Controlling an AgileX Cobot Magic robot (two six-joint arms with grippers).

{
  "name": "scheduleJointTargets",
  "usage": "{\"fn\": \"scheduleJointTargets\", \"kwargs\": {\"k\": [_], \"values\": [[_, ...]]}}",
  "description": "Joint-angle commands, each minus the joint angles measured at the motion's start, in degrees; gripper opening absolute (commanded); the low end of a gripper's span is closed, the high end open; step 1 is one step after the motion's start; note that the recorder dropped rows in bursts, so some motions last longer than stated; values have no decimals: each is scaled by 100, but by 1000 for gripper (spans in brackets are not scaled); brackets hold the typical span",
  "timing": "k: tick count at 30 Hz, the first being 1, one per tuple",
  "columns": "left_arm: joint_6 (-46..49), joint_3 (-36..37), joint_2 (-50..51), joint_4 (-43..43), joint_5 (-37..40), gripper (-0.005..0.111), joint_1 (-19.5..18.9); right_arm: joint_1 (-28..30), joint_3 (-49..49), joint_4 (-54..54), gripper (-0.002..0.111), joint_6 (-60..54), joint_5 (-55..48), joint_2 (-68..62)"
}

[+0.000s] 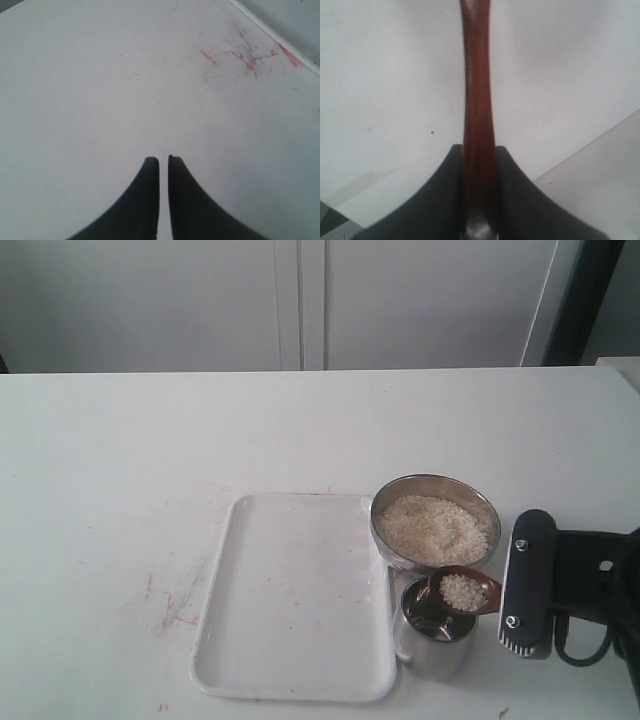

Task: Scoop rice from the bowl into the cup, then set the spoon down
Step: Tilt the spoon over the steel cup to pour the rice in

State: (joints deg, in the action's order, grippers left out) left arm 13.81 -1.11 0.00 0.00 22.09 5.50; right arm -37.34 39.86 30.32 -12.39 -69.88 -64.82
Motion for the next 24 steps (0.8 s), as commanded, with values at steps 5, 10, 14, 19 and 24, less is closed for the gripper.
{"fn": "scheduleJointTargets", "kwargs": {"k": [5, 10, 14, 19, 24], "values": [[-33, 52, 0, -32, 280, 14, 42, -48, -31, 507, 0, -99, -8, -98], [-33, 52, 0, -32, 280, 14, 42, -48, -31, 804, 0, -128, -8, -402], [-33, 52, 0, -32, 280, 14, 42, -85, -31, 1102, 0, -128, -8, -539], [-33, 52, 0, -32, 280, 14, 42, -428, -31, 1404, 0, -128, -8, -539], [-33, 52, 0, -32, 280, 14, 42, -501, -31, 1838, 0, -143, -8, -539]]}}
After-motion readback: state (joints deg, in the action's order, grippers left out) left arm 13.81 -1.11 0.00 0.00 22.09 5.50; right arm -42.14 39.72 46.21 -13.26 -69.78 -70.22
